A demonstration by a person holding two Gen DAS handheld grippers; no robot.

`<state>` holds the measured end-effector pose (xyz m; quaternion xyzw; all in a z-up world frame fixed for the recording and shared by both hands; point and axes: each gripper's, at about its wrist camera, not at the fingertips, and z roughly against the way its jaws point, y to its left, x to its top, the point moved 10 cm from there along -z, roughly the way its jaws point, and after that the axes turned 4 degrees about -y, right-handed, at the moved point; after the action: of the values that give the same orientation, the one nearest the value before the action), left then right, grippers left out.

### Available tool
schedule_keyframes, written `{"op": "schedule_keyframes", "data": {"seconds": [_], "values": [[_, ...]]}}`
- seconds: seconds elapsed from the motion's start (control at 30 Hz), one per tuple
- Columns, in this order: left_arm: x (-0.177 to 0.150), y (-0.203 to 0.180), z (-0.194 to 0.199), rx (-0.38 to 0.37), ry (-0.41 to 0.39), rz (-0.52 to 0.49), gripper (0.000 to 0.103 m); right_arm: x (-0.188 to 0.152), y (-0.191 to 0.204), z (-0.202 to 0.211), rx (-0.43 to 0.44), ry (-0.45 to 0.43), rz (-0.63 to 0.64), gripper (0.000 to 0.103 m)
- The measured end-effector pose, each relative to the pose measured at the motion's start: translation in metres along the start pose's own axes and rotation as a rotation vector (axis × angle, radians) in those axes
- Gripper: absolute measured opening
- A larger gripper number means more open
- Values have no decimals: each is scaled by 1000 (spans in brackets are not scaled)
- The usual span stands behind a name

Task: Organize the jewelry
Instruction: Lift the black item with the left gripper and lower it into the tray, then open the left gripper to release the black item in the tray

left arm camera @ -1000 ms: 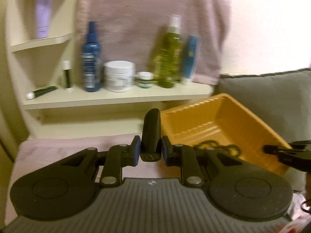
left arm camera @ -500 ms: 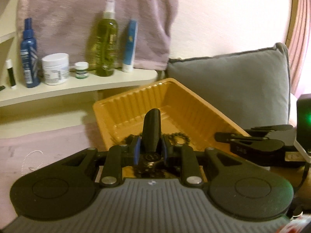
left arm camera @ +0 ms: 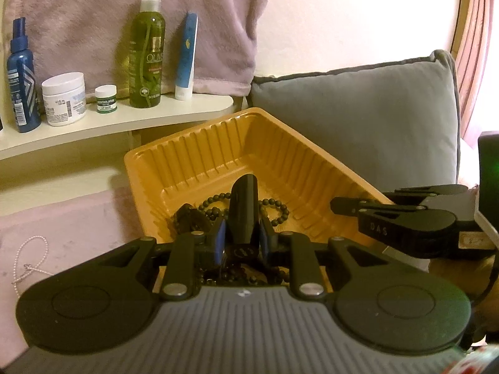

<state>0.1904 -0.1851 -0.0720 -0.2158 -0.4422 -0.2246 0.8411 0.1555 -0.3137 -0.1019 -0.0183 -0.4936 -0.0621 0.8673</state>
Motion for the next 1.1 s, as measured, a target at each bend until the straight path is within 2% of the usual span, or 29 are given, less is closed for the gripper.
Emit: {"op": "schedule_keyframes", "data": {"seconds": [0.57, 0.63, 0.7, 0.87, 1.1], "values": [[-4, -1, -10, -2, 15, -20, 20, 0, 0, 0, 1, -1, -1, 4], [-5, -2, -10, 1, 17, -23, 27, 0, 1, 0, 1, 0, -2, 4], [-4, -1, -9, 7, 9, -19, 27, 0, 0, -1, 1, 0, -2, 4], [-4, 11, -2, 42, -4, 0, 27, -1, 0, -1, 1, 0, -3, 4], [-4, 47, 18, 132, -29, 54, 27, -1, -1, -2, 0, -1, -3, 4]]}}
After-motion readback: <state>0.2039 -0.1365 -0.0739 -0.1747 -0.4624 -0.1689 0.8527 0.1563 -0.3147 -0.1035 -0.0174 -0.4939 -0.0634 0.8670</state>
